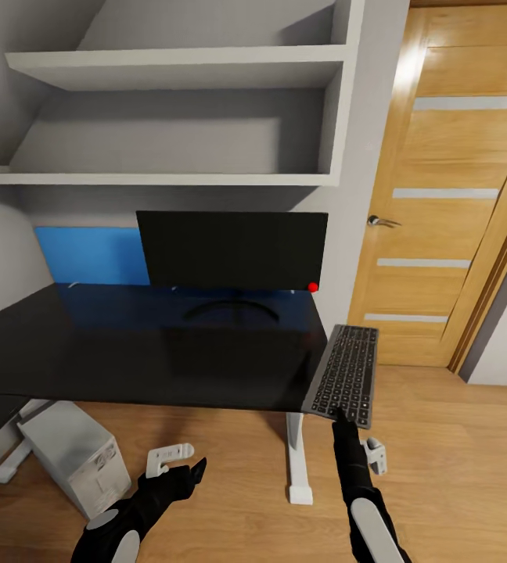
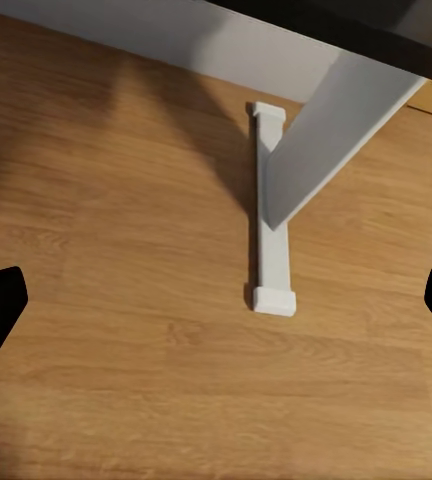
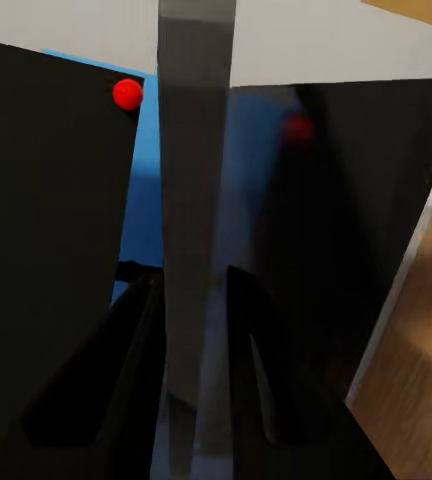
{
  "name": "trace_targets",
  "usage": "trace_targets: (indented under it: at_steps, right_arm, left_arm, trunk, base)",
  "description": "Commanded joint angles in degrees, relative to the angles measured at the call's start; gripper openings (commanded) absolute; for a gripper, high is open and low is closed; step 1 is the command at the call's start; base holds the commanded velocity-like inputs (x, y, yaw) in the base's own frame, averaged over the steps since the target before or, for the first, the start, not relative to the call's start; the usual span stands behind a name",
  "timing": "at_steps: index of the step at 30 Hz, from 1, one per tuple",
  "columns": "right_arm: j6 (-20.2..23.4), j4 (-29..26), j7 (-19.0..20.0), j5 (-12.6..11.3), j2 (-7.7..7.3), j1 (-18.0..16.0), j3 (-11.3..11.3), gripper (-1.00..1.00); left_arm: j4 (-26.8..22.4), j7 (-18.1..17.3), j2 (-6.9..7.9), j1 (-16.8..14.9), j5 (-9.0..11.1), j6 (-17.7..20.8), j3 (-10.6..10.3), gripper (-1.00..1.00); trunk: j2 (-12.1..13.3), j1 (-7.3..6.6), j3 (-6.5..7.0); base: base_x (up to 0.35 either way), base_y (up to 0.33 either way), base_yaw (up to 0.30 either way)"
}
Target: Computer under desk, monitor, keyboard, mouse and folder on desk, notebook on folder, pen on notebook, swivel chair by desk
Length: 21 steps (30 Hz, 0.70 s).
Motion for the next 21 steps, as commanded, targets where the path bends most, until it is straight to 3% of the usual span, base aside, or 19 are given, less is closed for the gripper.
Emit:
trace_targets:
  at_steps: [1, 11, 18, 21]
  right_arm:
    - [-0.81, 0.19, 0.72, -0.64, 0.07, -0.03, 0.94, -1.0]
    - [-11.6, 2.16, 1.89, -0.72, 0.12, 0.12, 11.43, -1.0]
    - [-12.6, 2.92, 1.88, -1.29, 0.19, 0.16, 14.37, -1.0]
    - [-12.66, 2.74, 1.95, -4.6, 0.2, 0.13, 14.89, -1.0]
  left_arm:
    - [-0.07, 0.52, 0.0, -0.03, 0.61, 0.23, -0.08, 1.0]
    - [0.1, 0.38, 0.09, -0.03, 0.54, 0.23, -0.14, 1.0]
    - [0.19, 0.39, 0.09, -0.03, 0.52, 0.23, -0.14, 1.0]
    - [0.25, 0.39, 0.09, -0.03, 0.52, 0.23, -0.14, 1.0]
  trunk:
    - [-0.03, 0.0, -0.06]
    - [-0.03, 0.0, -0.06]
    - [-0.03, 0.0, -0.06]
    - [-0.03, 0.0, -0.06]
  base:
    - [0.0, 0.0, 0.0]
    - [0.0, 0.0, 0.0]
    - [0.0, 0.0, 0.0]
    - [0.0, 0.0, 0.0]
